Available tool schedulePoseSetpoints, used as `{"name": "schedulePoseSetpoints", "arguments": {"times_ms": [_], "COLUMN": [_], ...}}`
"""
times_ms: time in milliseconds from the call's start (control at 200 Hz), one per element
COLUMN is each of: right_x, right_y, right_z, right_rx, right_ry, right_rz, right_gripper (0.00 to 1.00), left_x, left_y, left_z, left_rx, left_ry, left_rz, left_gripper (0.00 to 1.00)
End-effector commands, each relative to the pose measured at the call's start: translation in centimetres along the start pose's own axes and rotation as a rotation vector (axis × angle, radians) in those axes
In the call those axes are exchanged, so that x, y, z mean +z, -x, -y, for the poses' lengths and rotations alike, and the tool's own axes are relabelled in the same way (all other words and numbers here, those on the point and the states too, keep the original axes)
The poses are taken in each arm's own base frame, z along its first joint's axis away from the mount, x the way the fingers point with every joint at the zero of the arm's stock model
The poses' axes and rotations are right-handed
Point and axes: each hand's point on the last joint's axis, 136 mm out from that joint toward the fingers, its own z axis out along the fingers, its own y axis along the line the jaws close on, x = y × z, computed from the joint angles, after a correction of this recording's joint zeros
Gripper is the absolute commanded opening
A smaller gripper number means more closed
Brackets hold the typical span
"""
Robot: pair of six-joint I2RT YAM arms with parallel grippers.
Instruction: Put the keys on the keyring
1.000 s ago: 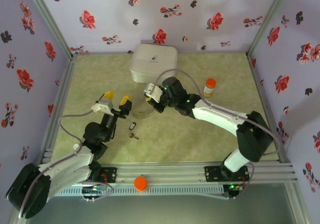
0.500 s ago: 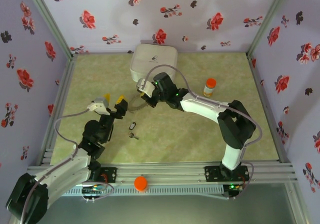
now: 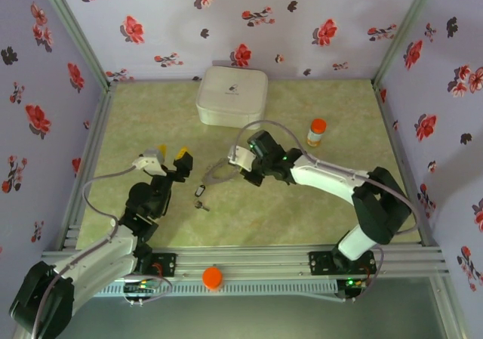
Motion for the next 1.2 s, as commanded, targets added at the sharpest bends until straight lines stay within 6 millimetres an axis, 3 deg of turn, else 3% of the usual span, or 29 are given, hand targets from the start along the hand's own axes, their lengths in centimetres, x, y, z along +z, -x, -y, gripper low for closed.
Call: {"name": "schedulePoseSetpoints", "arguments": {"times_ms": [0, 140, 310, 475, 635, 770, 890, 1020, 1060, 1195], "right_x": [-1.2, -1.7, -2.3, -2.7, -2.9, -2.7, -2.9, -3.9, -4.4, -6.2], "right_y": [-4.7, -8.5, -12.1, -14.4, -14.8, -15.5, -15.2, -14.1, -13.5, -10.3], "right_z": [-1.1, -2.8, -3.5, -3.9, -4.1, -4.3, -4.2, -3.5, -3.4, -1.8], "right_rx": [-0.046, -0.070, -0.066, -0.067, -0.066, -0.085, -0.072, -0.051, -0.038, 0.055], "right_ry": [0.018, 0.088, 0.099, 0.100, 0.108, 0.118, 0.108, 0.076, 0.069, 0.010], "right_rz": [-0.164, -0.298, -0.461, -0.546, -0.562, -0.578, -0.567, -0.512, -0.483, -0.311], "right_gripper": [0.00, 0.00, 0.00, 0.00, 0.01, 0.10, 0.24, 0.31, 0.32, 0.32], "left_x": [0.2, 0.6, 0.9, 1.0, 1.4, 2.1, 2.7, 2.9, 3.5, 3.8], "left_y": [-0.2, -0.6, -0.7, -1.1, -1.7, -2.6, -2.9, -4.2, -3.2, -3.8], "left_z": [-0.3, -0.2, -0.3, 0.1, 0.5, 1.2, 1.6, 1.7, 2.4, 2.8], "left_rx": [-0.012, -0.008, -0.003, 0.018, 0.029, 0.060, 0.067, 0.072, 0.065, 0.069], "left_ry": [0.014, 0.011, 0.023, 0.005, -0.007, -0.030, -0.044, -0.057, -0.070, -0.083], "left_rz": [-0.004, -0.016, -0.018, -0.055, -0.097, -0.159, -0.189, -0.240, -0.227, -0.272], "left_gripper": [0.77, 0.77, 0.78, 0.77, 0.78, 0.78, 0.79, 0.79, 0.79, 0.79]}}
